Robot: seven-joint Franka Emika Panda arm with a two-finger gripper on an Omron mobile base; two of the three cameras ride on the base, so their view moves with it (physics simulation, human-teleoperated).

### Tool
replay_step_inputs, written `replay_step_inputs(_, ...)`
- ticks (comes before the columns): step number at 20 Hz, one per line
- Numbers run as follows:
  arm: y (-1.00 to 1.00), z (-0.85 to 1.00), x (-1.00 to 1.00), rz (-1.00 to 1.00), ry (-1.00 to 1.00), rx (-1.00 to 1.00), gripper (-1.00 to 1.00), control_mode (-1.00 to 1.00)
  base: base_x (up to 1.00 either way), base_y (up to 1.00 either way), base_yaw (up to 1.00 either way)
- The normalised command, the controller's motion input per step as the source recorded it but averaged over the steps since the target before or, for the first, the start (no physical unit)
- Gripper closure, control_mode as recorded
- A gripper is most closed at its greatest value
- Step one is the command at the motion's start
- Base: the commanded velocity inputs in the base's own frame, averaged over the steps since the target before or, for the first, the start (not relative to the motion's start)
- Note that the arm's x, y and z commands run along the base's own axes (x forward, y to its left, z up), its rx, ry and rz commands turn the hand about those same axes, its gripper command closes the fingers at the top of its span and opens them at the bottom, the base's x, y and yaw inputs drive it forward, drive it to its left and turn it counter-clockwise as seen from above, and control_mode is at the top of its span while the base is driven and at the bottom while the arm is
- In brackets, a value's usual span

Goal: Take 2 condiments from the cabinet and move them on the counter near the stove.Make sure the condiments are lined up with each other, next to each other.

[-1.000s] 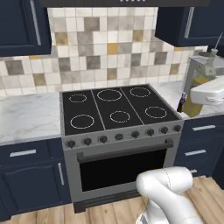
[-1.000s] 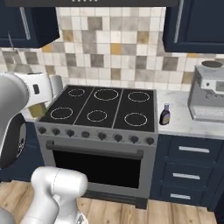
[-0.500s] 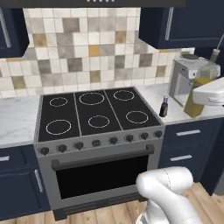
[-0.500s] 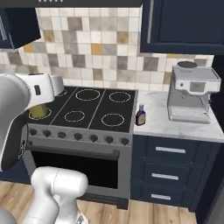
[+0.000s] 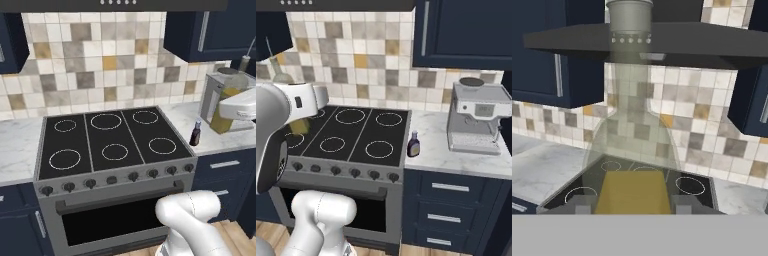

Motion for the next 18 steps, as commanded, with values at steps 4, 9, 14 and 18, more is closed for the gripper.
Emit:
replay_step_inputs(4, 0.00, 0.00, 0.00, 0.00, 0.00, 0.00, 1.00, 1.00, 0.19, -0.35, 0.00)
replay_step_inputs(9, 0.00, 0.00, 0.00, 0.00, 0.00, 0.00, 1.00, 1.00, 0.08, -0.50, 0.00)
replay_step_inputs(14, 0.00, 0.00, 0.00, 0.00, 0.00, 0.00, 1.00, 1.00, 0.17, -0.36, 0.00)
replay_step_inputs(18, 0.00, 0.00, 0.00, 0.00, 0.00, 0.00, 1.00, 1.00, 0.30, -0.18, 0.00)
